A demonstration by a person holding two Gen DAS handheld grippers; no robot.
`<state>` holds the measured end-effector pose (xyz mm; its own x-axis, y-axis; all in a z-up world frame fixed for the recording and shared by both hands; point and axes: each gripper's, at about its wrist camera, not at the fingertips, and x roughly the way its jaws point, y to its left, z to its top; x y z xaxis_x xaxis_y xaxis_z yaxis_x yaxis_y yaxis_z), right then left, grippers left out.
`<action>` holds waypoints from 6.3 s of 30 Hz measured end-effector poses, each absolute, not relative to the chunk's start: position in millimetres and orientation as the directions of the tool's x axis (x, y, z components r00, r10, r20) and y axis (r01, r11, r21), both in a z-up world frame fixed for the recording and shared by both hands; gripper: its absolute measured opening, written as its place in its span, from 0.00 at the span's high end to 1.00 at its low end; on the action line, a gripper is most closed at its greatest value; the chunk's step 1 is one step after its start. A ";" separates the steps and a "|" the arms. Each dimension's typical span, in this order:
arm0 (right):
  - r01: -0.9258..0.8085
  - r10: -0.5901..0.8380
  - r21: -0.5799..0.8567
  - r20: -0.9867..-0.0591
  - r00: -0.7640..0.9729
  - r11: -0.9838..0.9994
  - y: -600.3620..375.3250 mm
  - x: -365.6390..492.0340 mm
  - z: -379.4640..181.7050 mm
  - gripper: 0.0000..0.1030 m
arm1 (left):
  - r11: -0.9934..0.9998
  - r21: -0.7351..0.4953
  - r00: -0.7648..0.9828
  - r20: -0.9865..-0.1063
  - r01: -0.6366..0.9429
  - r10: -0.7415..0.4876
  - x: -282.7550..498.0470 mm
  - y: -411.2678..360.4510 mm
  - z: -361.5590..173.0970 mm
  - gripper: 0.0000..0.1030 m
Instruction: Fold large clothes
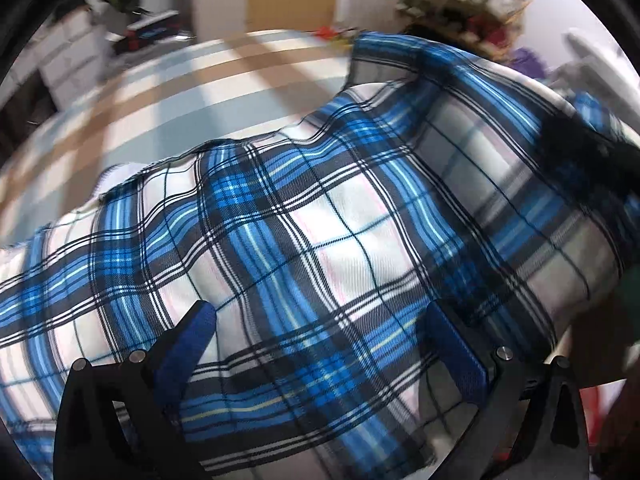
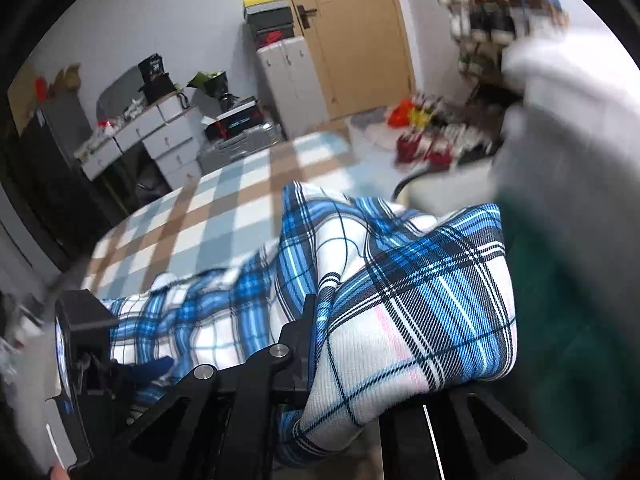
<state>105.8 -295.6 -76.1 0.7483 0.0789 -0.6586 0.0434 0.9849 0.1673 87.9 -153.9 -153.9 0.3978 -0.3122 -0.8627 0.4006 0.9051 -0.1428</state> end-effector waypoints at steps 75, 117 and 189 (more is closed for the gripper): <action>-0.228 0.019 -0.317 -0.546 0.837 0.920 -148.7 84.6 -15.9 0.93 | 0.942 -0.293 0.408 -0.849 0.164 -0.335 92.1 7.7 -110.3 0.03; -0.154 0.475 0.484 -0.662 0.580 0.862 -231.1 101.6 -131.9 0.77 | 0.838 -0.515 0.136 -0.830 0.180 -0.540 156.1 25.4 -120.6 0.73; -0.347 0.352 0.249 -0.894 0.276 0.904 -147.9 133.1 -91.2 0.72 | 0.908 -0.365 0.326 -0.849 0.206 -0.416 73.3 67.5 -149.2 0.58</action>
<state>133.1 -147.9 -91.2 0.2762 0.3523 -0.8942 -0.3469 0.9042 0.2491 73.3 67.5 -149.2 0.3264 -0.4160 -0.8487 0.2065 0.9076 -0.3655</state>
